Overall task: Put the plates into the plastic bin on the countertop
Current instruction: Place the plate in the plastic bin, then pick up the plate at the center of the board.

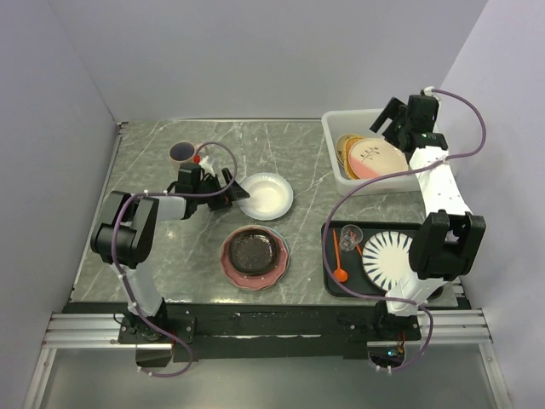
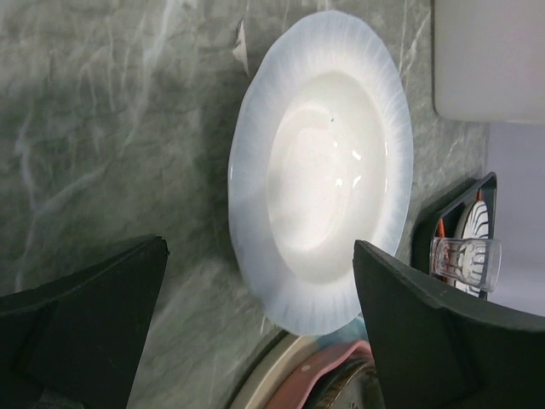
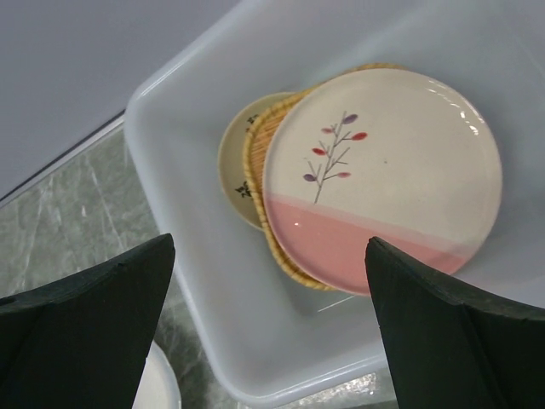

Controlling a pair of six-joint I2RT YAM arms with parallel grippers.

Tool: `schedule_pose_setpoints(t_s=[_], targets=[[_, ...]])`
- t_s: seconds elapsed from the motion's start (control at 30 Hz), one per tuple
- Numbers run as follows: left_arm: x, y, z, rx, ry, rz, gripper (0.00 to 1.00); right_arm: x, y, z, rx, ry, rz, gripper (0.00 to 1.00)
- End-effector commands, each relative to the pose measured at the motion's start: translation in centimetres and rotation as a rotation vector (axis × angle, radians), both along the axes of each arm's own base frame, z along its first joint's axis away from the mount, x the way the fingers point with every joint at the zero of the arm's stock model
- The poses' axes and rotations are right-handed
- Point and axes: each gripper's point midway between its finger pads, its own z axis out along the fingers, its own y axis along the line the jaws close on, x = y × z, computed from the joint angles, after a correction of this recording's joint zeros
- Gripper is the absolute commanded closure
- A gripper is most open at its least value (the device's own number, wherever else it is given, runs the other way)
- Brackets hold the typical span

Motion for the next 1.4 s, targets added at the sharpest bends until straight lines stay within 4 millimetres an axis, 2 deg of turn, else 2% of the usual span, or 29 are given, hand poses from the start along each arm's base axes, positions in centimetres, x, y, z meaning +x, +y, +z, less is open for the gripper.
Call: schedule_pose_setpoints(t_s=[0.0, 0.07, 0.13, 0.17, 0.2, 0.3, 0.37, 0.4, 0.47, 0.5, 0.57, 0.6, 0.63, 0.93, 1.17, 1.23, 1.3, 1.37], targets=[[0.8, -1.2, -0.2, -0.027, -0.016, -0.027, 0.05, -0.2, 2.1, 2.3, 0.015, -0.072, 0.059, 0.00], [0.8, -1.3, -0.5, -0.027, -0.014, -0.026, 0.07, -0.3, 2.4, 2.5, 0.022, -0.080, 0.069, 0.00], [0.8, -1.3, -1.0, -0.030, -0.003, -0.030, 0.14, -0.3, 3.2, 2.6, 0.033, -0.089, 0.089, 0.00], [0.8, -1.6, -1.1, -0.034, -0.003, -0.037, 0.18, -0.6, 3.5, 3.1, 0.035, -0.101, 0.094, 0.00], [0.7, -1.7, -1.6, -0.035, 0.011, -0.042, 0.29, -0.7, 3.8, 3.2, 0.036, -0.104, 0.102, 0.00], [0.5, -2.0, -2.6, -0.030, 0.026, -0.046, 0.41, -0.8, 4.4, 3.8, 0.041, -0.121, 0.117, 0.00], [0.3, -2.2, -3.3, -0.030, 0.041, -0.048, 0.46, -1.0, 4.9, 4.3, 0.048, -0.131, 0.130, 0.00], [0.4, -2.2, -3.4, -0.033, 0.037, -0.050, 0.53, -1.1, 4.9, 4.4, 0.050, -0.134, 0.130, 0.00], [0.3, -2.3, -3.7, -0.036, 0.047, -0.048, 0.60, -1.2, 5.3, 4.7, 0.051, -0.143, 0.143, 0.00], [0.3, -2.3, -4.1, -0.037, 0.051, -0.048, 0.69, -1.3, 5.3, 4.6, 0.051, -0.141, 0.143, 0.00], [0.2, -2.5, -4.4, -0.046, 0.061, -0.055, 0.81, -1.4, 5.4, 4.7, 0.056, -0.145, 0.149, 0.00], [0.1, -2.7, -4.3, -0.056, 0.060, -0.066, 0.95, -1.4, 5.4, 4.6, 0.056, -0.145, 0.149, 0.00], [0.0, -2.7, -4.3, -0.059, 0.063, -0.065, 0.99, -1.5, 5.5, 4.8, 0.057, -0.151, 0.150, 0.00], [-0.1, -2.5, -2.3, -0.063, 0.022, -0.061, 0.99, -1.5, 6.7, 5.0, 0.091, -0.164, 0.205, 0.00], [-0.2, -3.3, 1.1, -0.169, -0.030, -0.098, 0.99, -1.7, 9.1, 4.0, 0.120, -0.160, 0.326, 0.00], [-0.5, -3.6, 1.7, -0.197, -0.029, -0.113, 0.99, -2.0, 11.5, 3.5, 0.144, -0.148, 0.401, 0.00], [-0.6, -3.7, 2.4, -0.220, -0.045, -0.129, 0.99, -2.0, 12.4, 3.1, 0.166, -0.137, 0.441, 0.00], [-0.7, -3.8, 3.2, -0.241, -0.055, -0.137, 0.99, -2.3, 14.2, 2.3, 0.219, -0.120, 0.505, 0.00]])
